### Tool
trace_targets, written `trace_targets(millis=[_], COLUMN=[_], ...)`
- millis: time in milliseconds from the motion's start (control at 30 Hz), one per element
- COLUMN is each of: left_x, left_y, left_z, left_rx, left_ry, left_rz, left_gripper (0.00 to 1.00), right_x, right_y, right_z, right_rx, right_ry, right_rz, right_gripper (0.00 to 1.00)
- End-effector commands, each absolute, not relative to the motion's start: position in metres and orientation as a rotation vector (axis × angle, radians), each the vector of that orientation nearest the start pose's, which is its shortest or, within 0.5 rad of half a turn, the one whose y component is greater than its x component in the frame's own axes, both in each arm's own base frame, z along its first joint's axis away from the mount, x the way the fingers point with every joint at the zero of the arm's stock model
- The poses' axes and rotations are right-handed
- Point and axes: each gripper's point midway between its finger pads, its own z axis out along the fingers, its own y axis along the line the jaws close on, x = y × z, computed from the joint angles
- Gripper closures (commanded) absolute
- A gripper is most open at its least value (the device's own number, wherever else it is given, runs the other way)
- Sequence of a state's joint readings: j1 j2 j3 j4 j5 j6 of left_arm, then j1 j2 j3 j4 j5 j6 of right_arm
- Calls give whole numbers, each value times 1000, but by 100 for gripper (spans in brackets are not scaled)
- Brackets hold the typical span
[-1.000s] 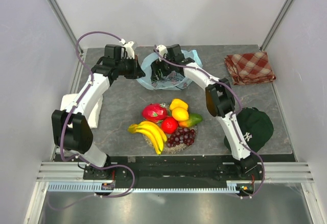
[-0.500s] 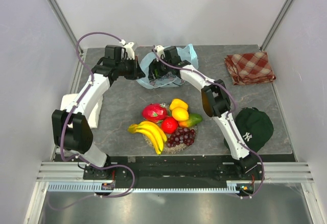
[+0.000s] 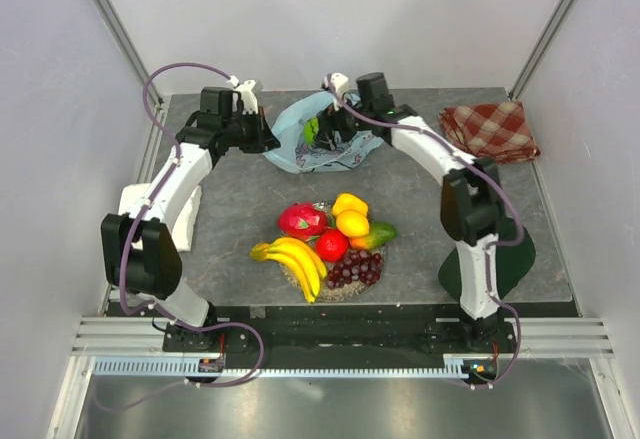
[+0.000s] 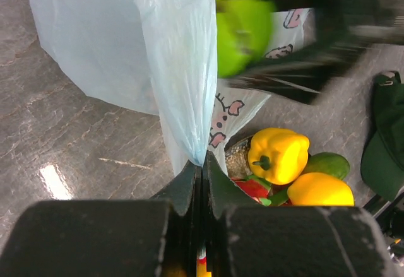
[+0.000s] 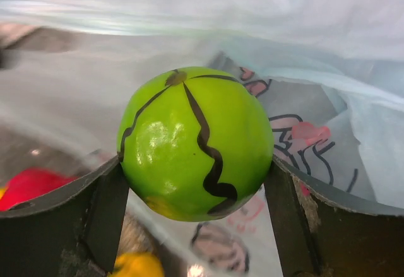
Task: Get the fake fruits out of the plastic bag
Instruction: Take out the fake fruit from the plastic bag, then place the fake fruit on the plate.
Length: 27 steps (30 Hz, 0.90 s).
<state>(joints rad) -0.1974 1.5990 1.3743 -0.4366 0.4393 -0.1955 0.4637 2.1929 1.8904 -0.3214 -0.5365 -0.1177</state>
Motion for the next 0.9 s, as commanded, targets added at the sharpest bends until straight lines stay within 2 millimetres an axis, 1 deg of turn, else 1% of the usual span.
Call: trace_targets(millis=[0,33,100,133,167,200,233,267,300,333,367,400,433,467,500,533,567,600,667,700,767,800,867], left_x=[432,435,438,440,441,441,441,440,439,439,439,438,437,436,435,435,435,432,430,428,428,429,429], left_y=[-168,-168,-168,-168,-168,-168,-168,-169,-170,-171,-171,-172,-172,-172,-171,-171,-170,-170,-170,-171,-169,-169,-167], left_z=[224,229,232,236,236,237,239,240,242,242,244,244,245,249,249,249,252,258,264,268,269,271,270], left_rx=[221,226,245,249,254,252,250,252,258,259,255,257,259,272,272,270,267,268,279,288,293,296,303], left_ry=[2169,2157,2145,2138,2134,2133,2127,2126,2120,2122,2118,2120,2118,2107,2108,2110,2103,2093,2076,2068,2061,2053,2045], left_rz=[-698,-695,-685,-684,-681,-681,-686,-692,-704,-710,-712,-719,-720,-717,-712,-713,-713,-715,-720,-721,-707,-702,-687], left_gripper=[98,98,98,98,98,98,98,98,98,98,98,98,98,98,98,98,98,98,98,98,98,98,98], right_x=[434,423,402,391,381,371,359,347,333,321,311,297,288,283,273,269,267,260,252,244,240,234,229], right_y=[339,337,332,326,320,320,316,311,314,311,308,314,310,310,317,318,316,321,320,324,321,323,322], right_z=[217,222,221,222,217,213,212,206,203,200,194,192,186,183,181,180,176,174,170,168,161,158,151], right_rx=[-1111,-1137,-1193,-1265,-1304,-1352,-1403,-1477,-1534,-1571,-1643,-1702,-1738,-1772,-1815,-1837,-1861,-1896,-1939,-1981,-2030,-2060,-2102], right_ry=[1760,1748,1758,1710,1720,1710,1690,1675,1653,1649,1623,1590,1590,1582,1550,1542,1559,1541,1542,1510,1498,1476,1461], right_rz=[933,947,976,930,908,876,847,826,825,809,783,769,731,706,694,681,641,633,609,596,543,530,498], right_gripper=[60,60,60,60,60,59,58,58,58,58,58,58,58,58,58,58,58,58,58,58,57,57,57])
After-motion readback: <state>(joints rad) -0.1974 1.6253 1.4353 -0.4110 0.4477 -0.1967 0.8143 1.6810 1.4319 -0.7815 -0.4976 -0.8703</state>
